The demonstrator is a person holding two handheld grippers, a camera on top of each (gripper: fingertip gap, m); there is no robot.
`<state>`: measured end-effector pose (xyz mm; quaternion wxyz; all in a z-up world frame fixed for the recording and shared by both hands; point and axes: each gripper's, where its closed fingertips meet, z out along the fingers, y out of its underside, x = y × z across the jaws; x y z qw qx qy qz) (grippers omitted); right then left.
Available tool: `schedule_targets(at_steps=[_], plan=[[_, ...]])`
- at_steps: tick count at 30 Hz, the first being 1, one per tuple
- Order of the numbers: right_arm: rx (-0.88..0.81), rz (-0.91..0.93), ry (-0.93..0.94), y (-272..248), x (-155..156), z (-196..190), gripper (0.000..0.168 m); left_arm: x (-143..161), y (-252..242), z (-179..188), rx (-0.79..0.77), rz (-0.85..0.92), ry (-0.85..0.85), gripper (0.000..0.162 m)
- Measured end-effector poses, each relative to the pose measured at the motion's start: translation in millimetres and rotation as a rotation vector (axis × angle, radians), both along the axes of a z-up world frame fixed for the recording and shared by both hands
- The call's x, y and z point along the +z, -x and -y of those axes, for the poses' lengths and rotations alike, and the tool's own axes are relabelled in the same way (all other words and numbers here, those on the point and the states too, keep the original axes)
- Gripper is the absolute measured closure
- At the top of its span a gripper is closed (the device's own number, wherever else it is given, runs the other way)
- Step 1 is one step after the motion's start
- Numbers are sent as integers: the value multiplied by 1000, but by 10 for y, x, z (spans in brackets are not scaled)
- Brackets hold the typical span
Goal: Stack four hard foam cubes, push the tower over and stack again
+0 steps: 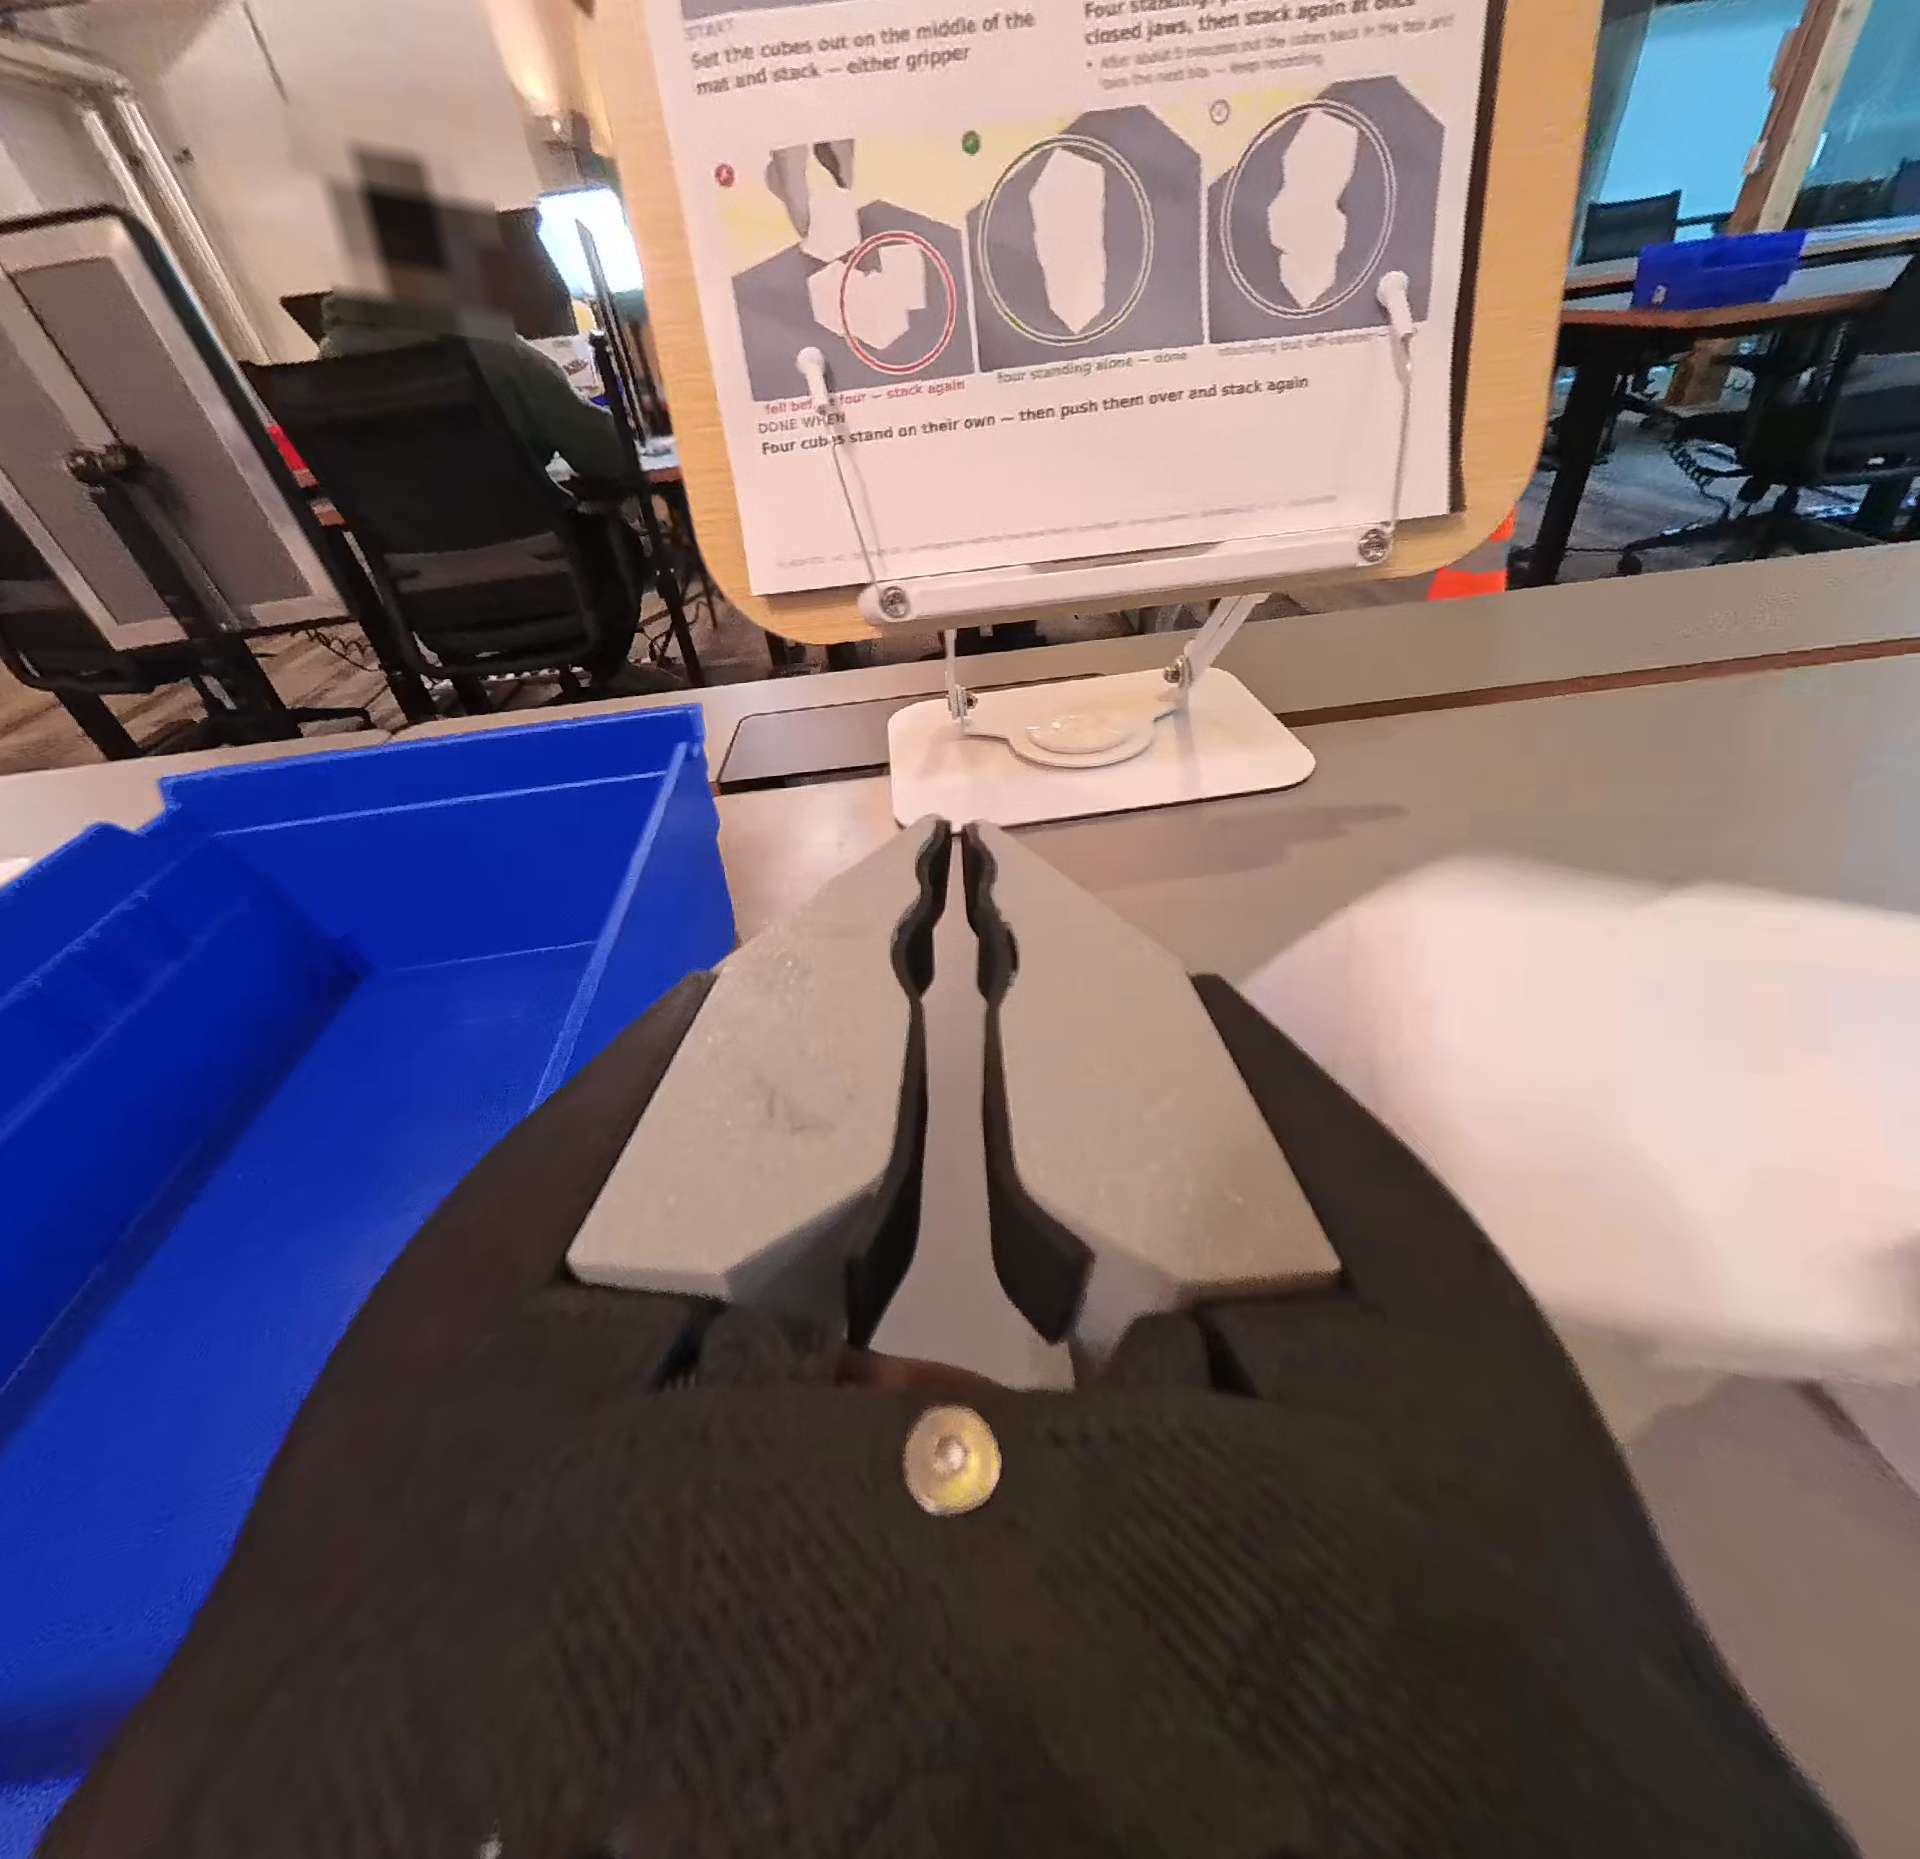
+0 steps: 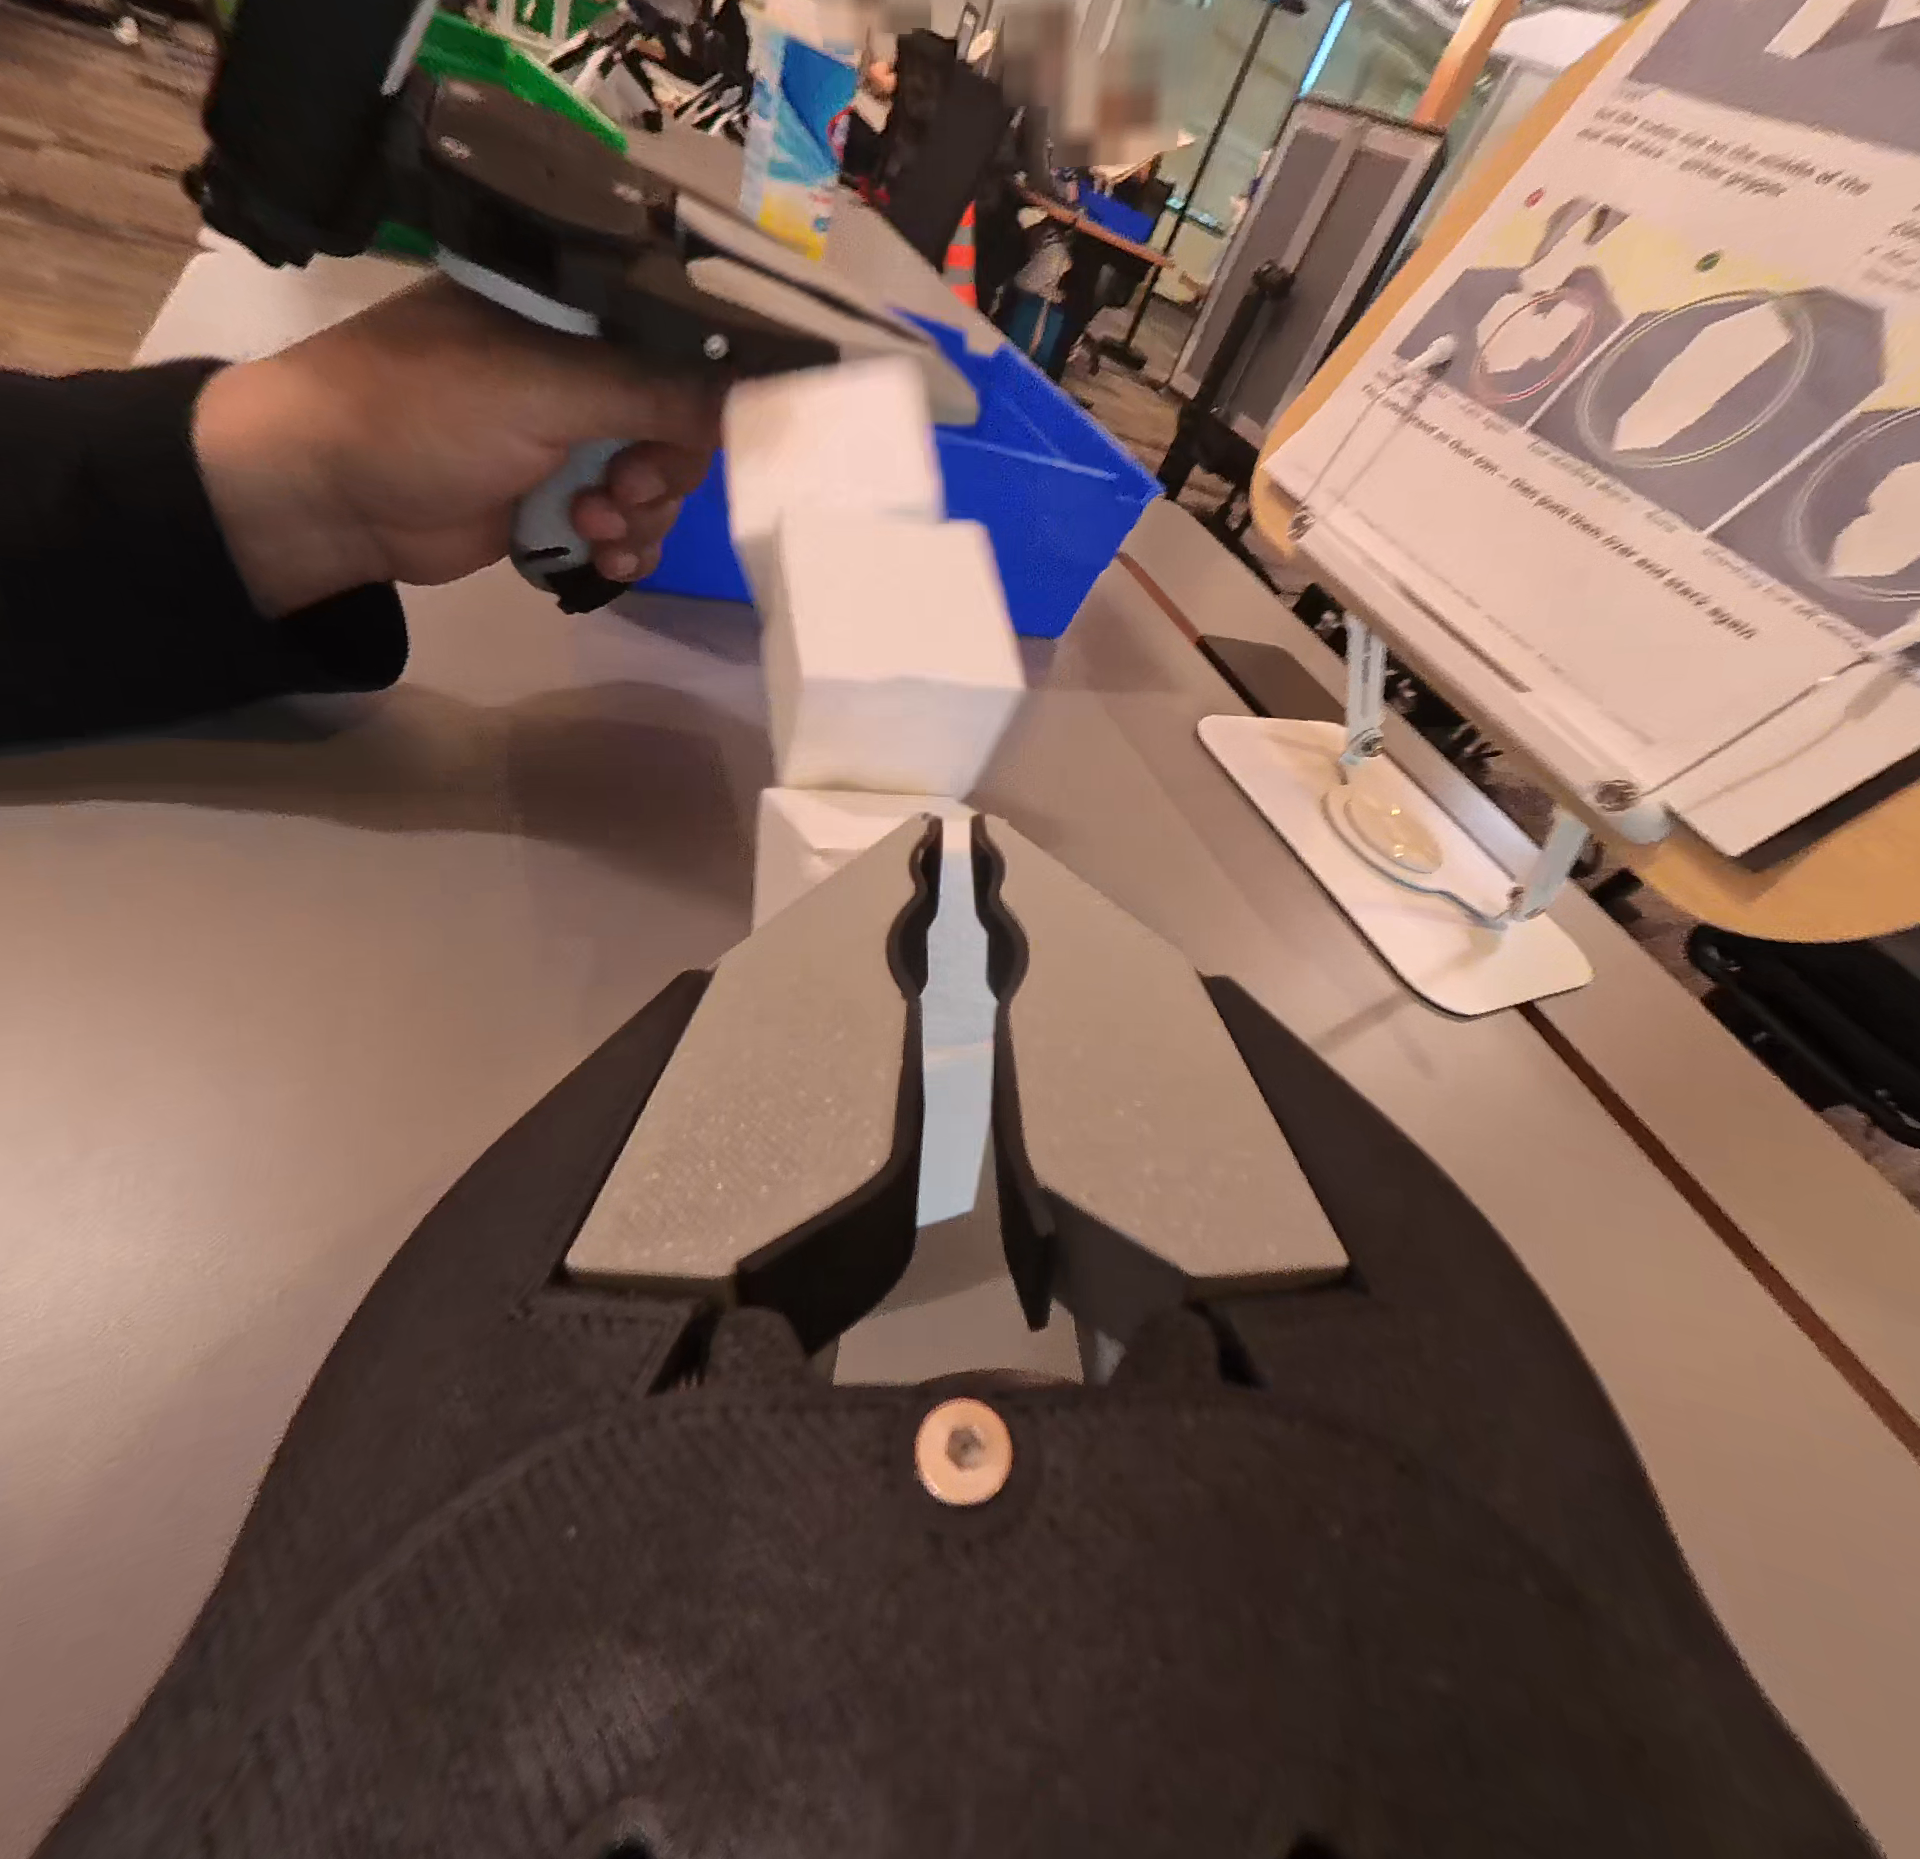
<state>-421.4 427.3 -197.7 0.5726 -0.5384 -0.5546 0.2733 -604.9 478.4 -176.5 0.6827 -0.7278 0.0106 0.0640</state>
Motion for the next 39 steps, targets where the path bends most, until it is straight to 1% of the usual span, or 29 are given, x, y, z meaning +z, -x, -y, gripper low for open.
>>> schedule_targets(at_steps=[2, 4, 6, 9, 11, 13, 14, 16, 17, 18, 19, 21, 22, 23, 25, 26, 28, 30, 31, 33, 34, 36, 38, 39], plan=[[-32, -24, -4, -67, 67, -53, 166, -49, 11, -8, -23, 29, 21, 162], [-73, -46, 18, -156, 93, -143, 166, -265, -93, -74, -98, 60, 128, 162], [-101, -68, 66, -235, 92, -230, 166, -532, -235, -140, -166, 86, 259, 157], [-139, -101, 141, -346, 95, -347, 165, -696, -305, -183, -175, 51, 314, 157], [-156, -107, 177, -408, 80, -400, 164, -677, -286, -179, -158, 0, 301, 152], [-155, -83, 219, -441, 10, -420, 159, -569, -308, -150, -173, -10, 249, 148], [-146, -59, 248, -446, -50, -416, 156, -490, -332, -128, -193, -2, 212, 148], [-91, -13, 310, -418, -165, -350, 143, -296, -397, -65, -253, 25, 125, 148], [-56, 9, 336, -392, -216, -300, 137, -187, -480, -11, -319, 40, 78, 148], [-33, 31, 351, -373, -262, -264, 135, -92, -601, 66, -410, 55, 38, 148], [-26, 46, 351, -360, -296, -247, 134, -35, -759, 167, -528, 67, 21, 146], [0, 68, 348, -317, -346, -193, 130, -42, -1070, 405, -762, 64, 59, 140], [29, 82, 362, -281, -380, -134, 126, -82, -1150, 478, -815, 35, 86, 138], [59, 99, 382, -238, -425, -69, 121, -145, -1177, 500, -820, -12, 113, 128], [83, 156, 390, -158, -558, 17, 117, -303, -1196, 493, -800, -85, 179, 111], [67, 193, 371, -126, -636, 17, 113, -395, -1231, 504, -816, -92, 227, 106], [38, 251, 321, -57, -768, 12, 105, -579, -1258, 503, -825, -119, 328, 104], [44, 296, 291, 21, -871, 56, 96, -651, -1181, 428, -756, -166, 352, 92], [-12, 304, 252, 45, -895, -30, 98, -633, -1142, 399, -727, -171, 338, 91], [-238, 289, 130, 7, -848, -390, 110, -570, -1071, 367, -695, -133, 316, 96], [-315, 285, 84, -27, -817, -513, 112, -559, -1025, 357, -682, -113, 318, 98], [-330, 285, 50, -40, -816, -562, 111, -575, -937, 370, -671, -88, 336, 98], [-324, 284, 79, -90, -853, -567, 111, -644, -901, 483, -704, -85, 386, 98], [-316, 275, 108, -117, -861, -561, 111, -689, -872, 557, -718, -118, 412, 98]])
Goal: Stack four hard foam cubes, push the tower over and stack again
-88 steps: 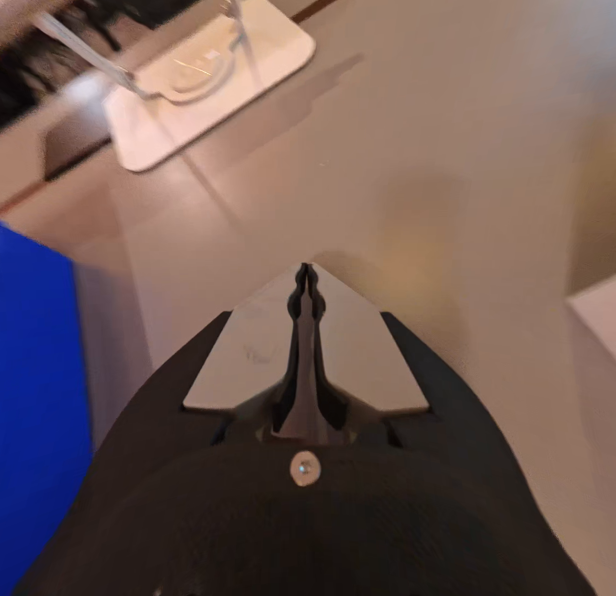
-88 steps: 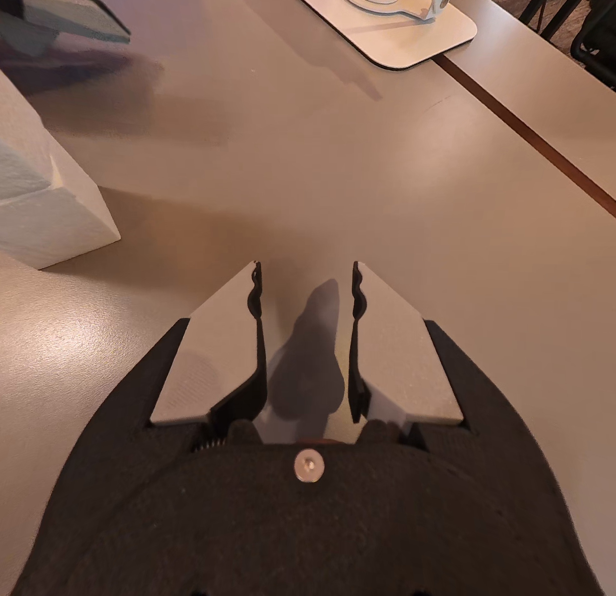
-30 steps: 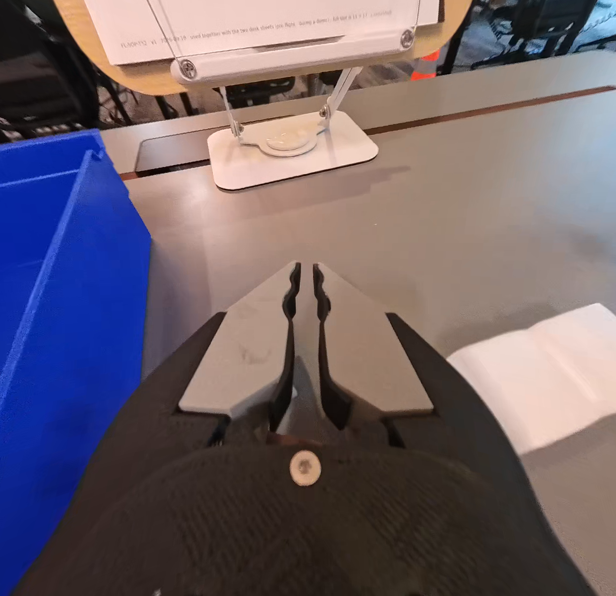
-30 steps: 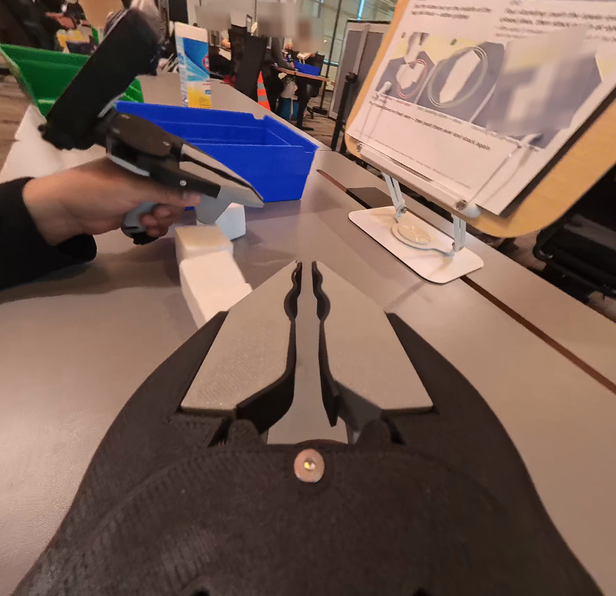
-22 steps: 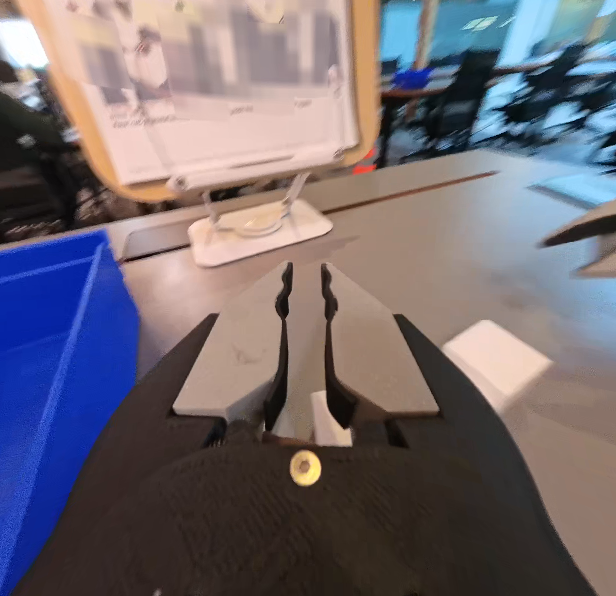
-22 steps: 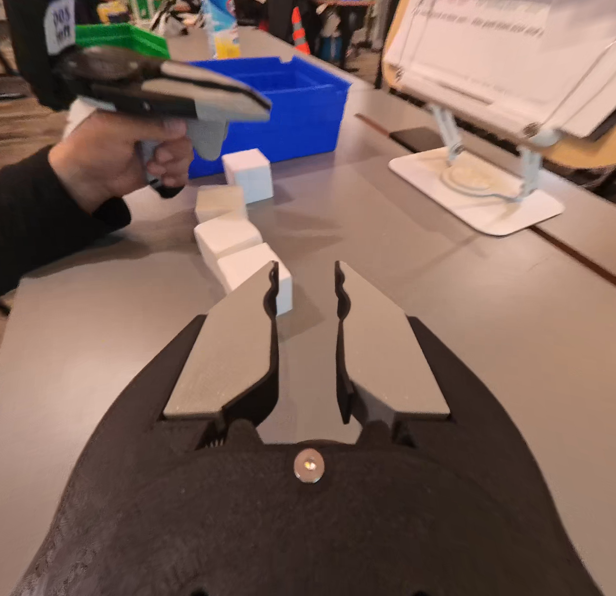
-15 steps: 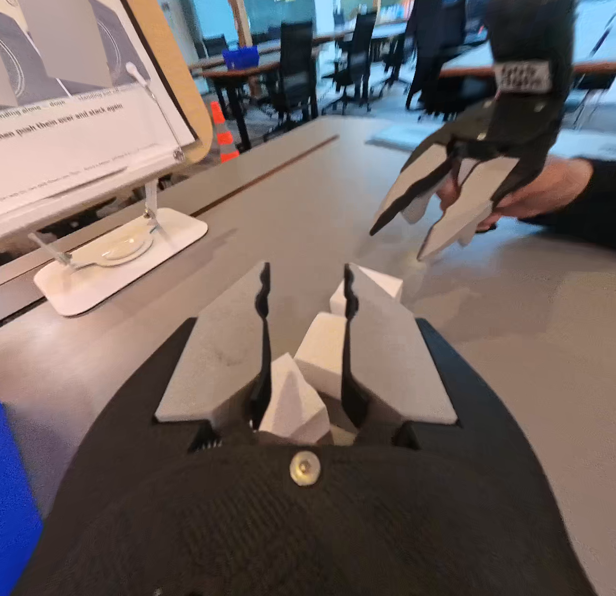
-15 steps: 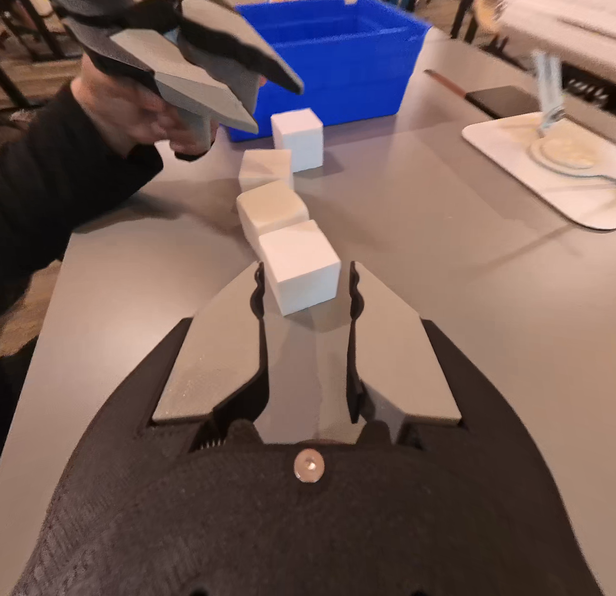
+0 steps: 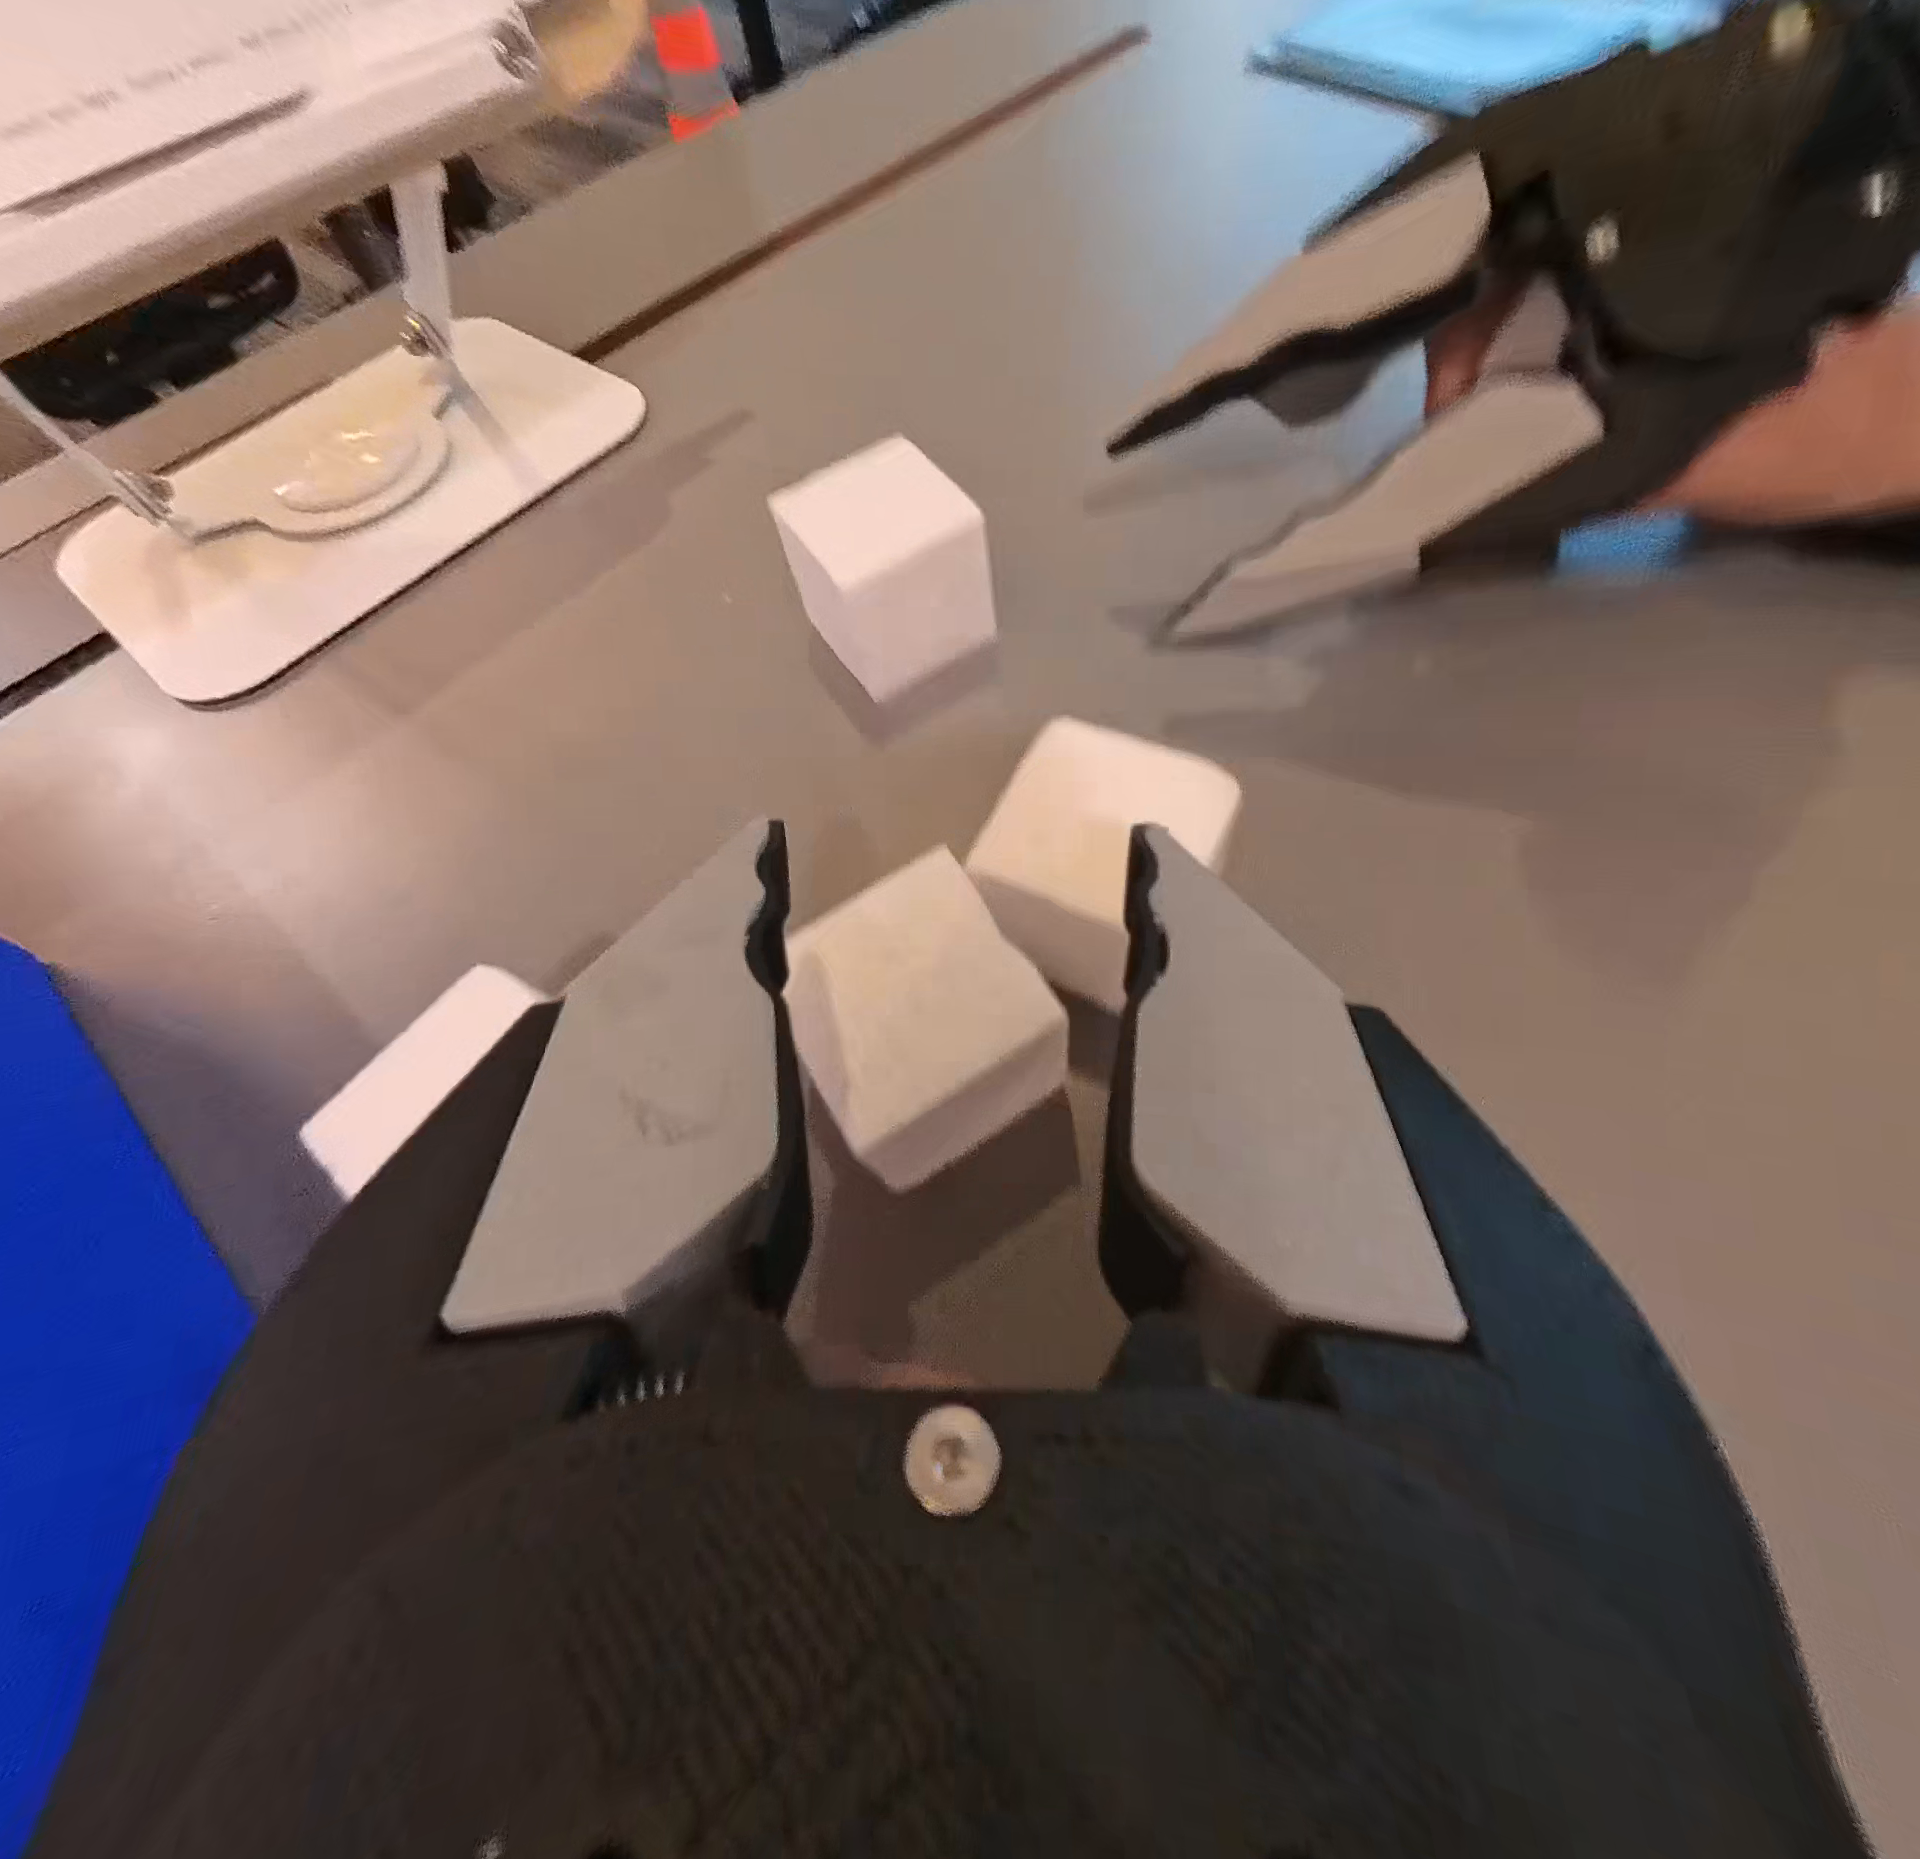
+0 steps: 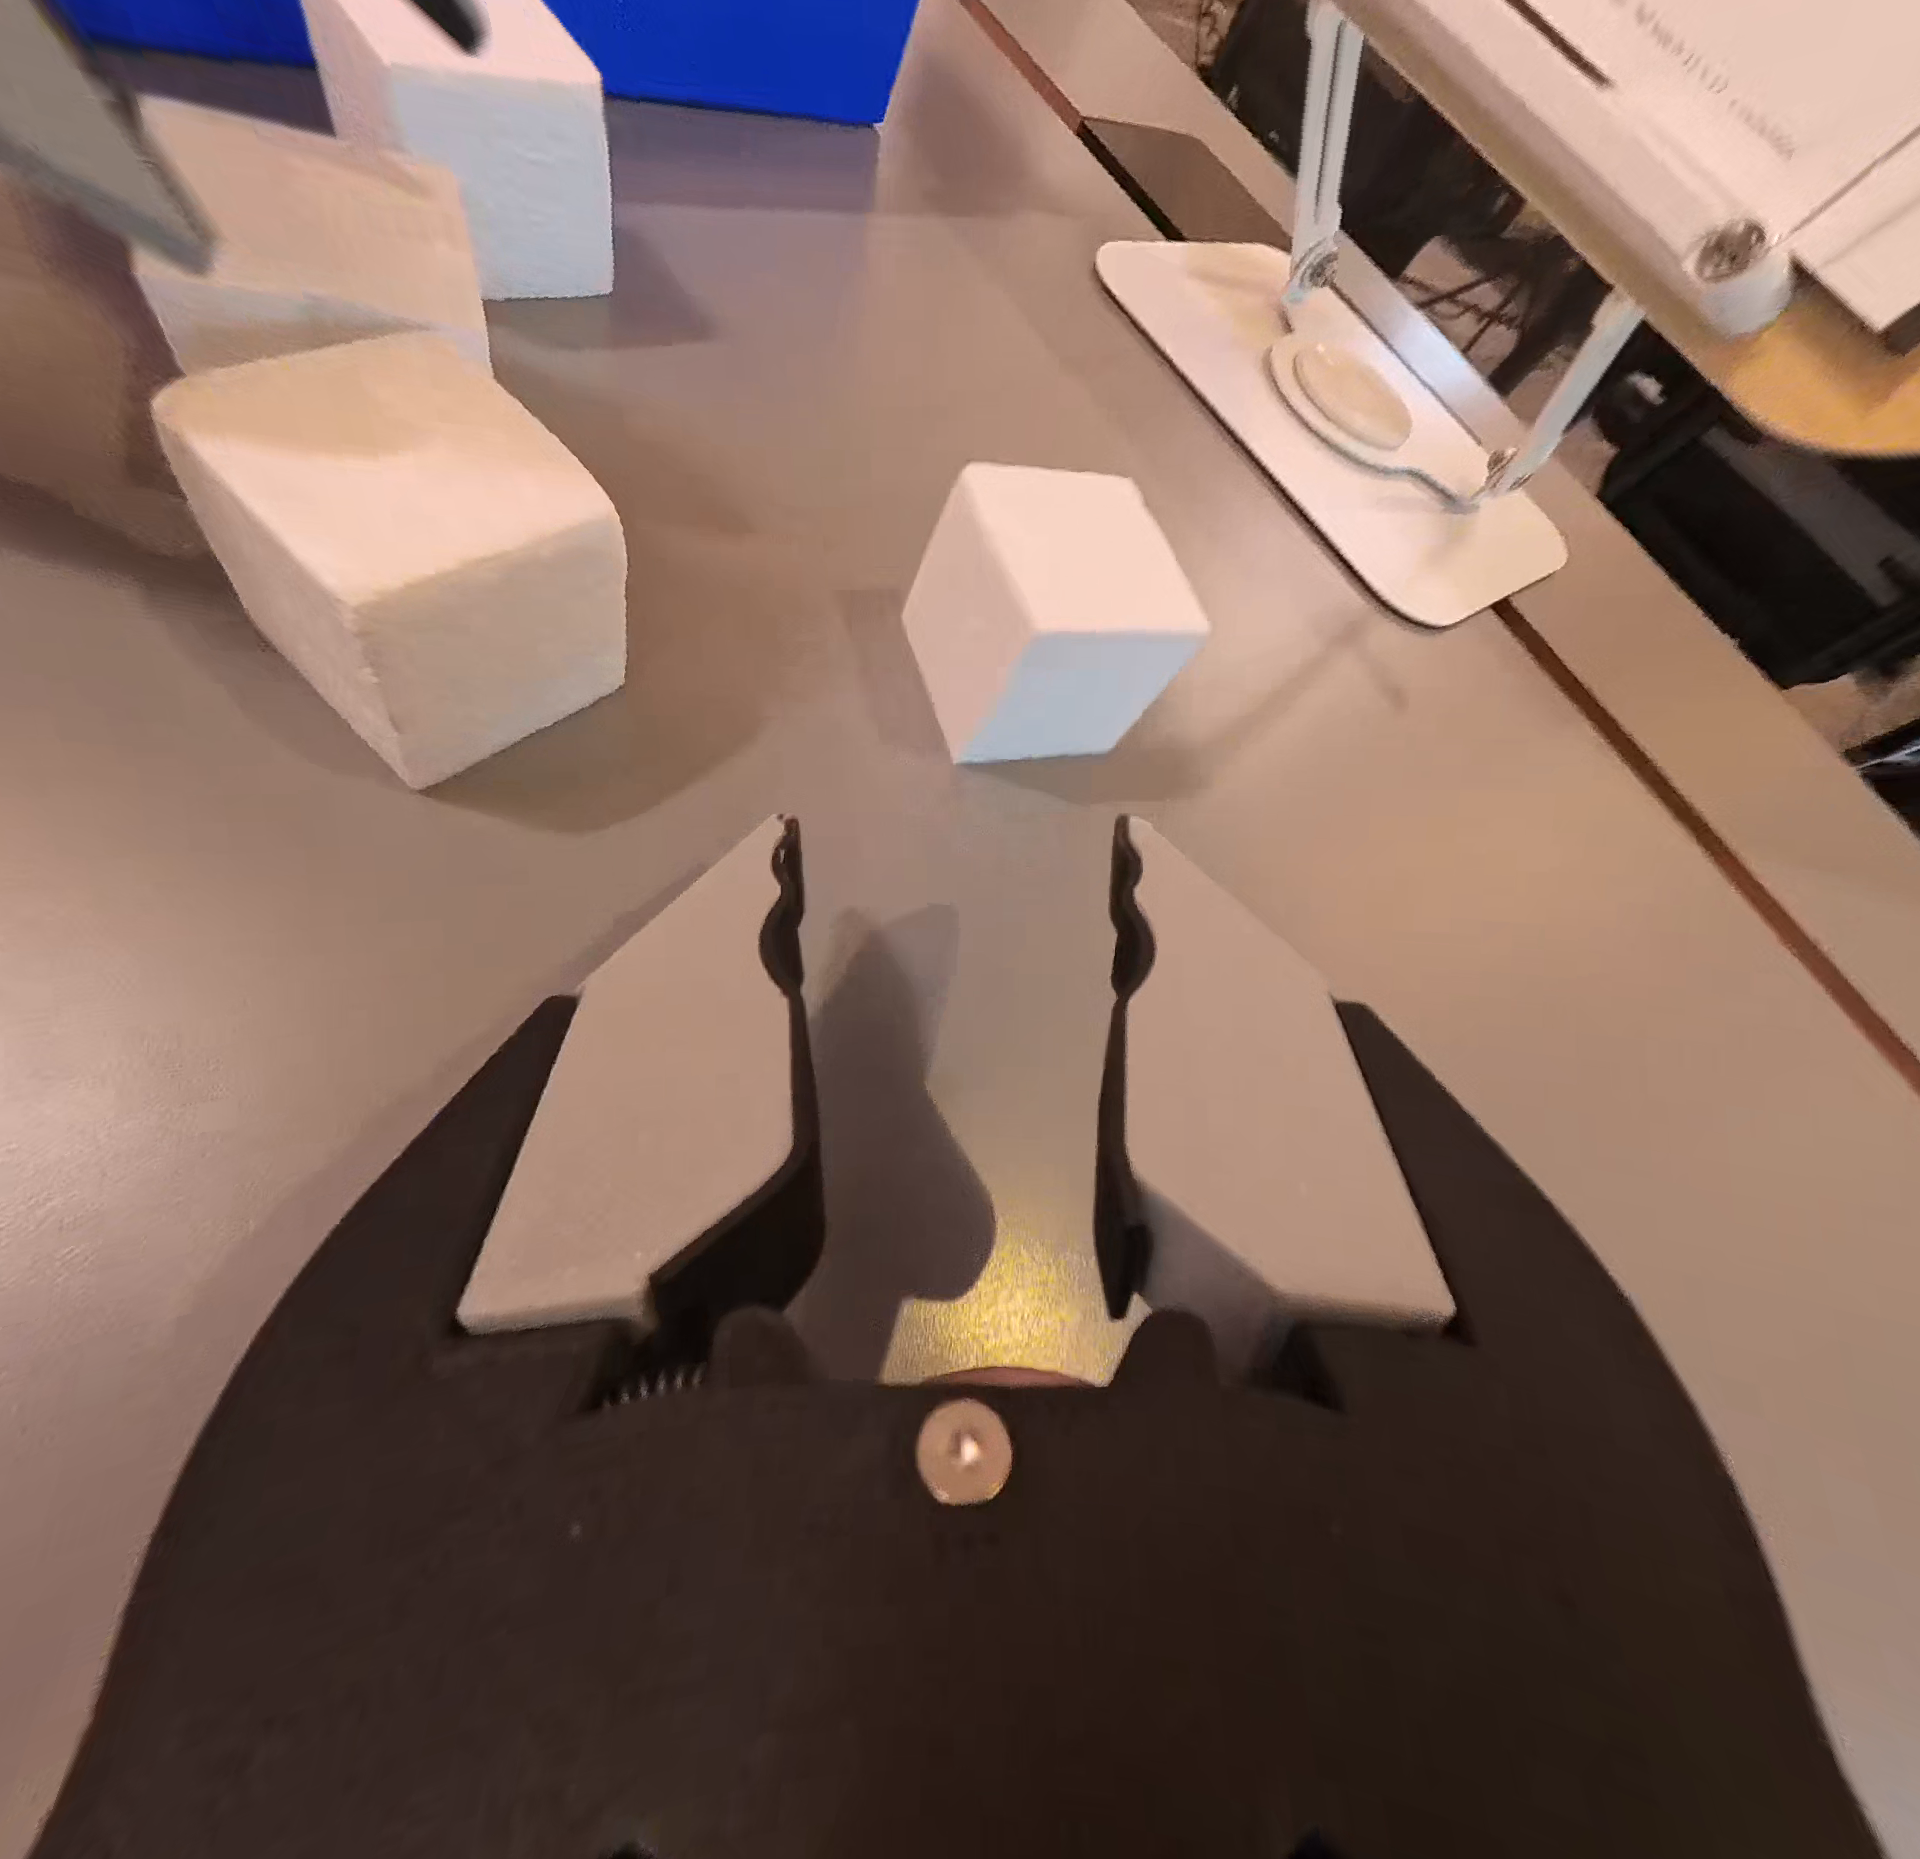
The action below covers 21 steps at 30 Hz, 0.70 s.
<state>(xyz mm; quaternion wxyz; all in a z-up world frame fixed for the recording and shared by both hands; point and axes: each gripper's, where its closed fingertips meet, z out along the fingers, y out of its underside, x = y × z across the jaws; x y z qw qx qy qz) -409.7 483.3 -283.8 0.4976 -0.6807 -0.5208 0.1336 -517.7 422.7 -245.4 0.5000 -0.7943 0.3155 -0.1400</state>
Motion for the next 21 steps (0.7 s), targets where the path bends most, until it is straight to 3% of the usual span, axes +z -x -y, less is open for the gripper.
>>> schedule_targets(at_steps=[5, 6, 12, 14, 16, 18, 21], plan=[[55, -121, 129, -66, 94, 56, 112, -313, 93, 304, -207, -293, 108, 97], [61, -140, 146, -71, 115, 61, 113, -342, 110, 291, -230, -333, 127, 89], [90, -180, 145, -127, 232, 92, 117, -366, 195, 24, -306, -514, 167, 75], [96, -189, 138, -146, 269, 101, 120, -437, 209, 7, -331, -556, 228, 80], [96, -200, 138, -164, 304, 92, 121, -514, 247, -35, -327, -634, 249, 75], [97, -215, 146, -180, 338, 86, 121, -515, 283, -93, -315, -724, 219, 88], [92, -234, 144, -222, 395, 67, 123, -504, 315, -133, -295, -807, 246, 89]])
